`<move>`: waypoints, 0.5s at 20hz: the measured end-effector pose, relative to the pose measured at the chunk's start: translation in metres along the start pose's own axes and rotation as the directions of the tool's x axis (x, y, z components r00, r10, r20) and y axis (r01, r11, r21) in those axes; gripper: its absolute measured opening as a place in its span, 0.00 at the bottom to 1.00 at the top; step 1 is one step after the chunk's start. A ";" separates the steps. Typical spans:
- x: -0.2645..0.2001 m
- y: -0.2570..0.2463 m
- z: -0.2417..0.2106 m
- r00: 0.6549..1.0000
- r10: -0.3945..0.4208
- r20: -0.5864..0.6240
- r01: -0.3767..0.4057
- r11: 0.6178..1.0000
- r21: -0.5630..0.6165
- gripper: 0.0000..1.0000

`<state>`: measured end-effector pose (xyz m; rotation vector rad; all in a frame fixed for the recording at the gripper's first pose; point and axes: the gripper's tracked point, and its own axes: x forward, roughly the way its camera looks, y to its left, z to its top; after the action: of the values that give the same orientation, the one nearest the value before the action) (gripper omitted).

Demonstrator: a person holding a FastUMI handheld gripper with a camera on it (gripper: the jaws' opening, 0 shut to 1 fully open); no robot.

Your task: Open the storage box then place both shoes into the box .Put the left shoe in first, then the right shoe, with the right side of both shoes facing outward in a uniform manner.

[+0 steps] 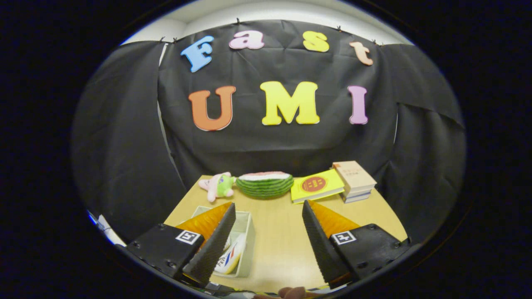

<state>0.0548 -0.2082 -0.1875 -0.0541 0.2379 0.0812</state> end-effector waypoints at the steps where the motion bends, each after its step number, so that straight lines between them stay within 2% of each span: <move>1: -0.007 -0.005 0.005 0.999 -0.011 0.034 0.011 1.000 0.000 1.00; 7: -0.041 -0.033 0.017 0.984 -0.072 0.162 0.065 0.997 0.049 1.00; 10: -0.048 -0.038 0.010 0.981 -0.081 0.178 0.071 0.996 0.059 1.00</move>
<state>0.0143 -0.2484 -0.1645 -0.0038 0.0571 0.0037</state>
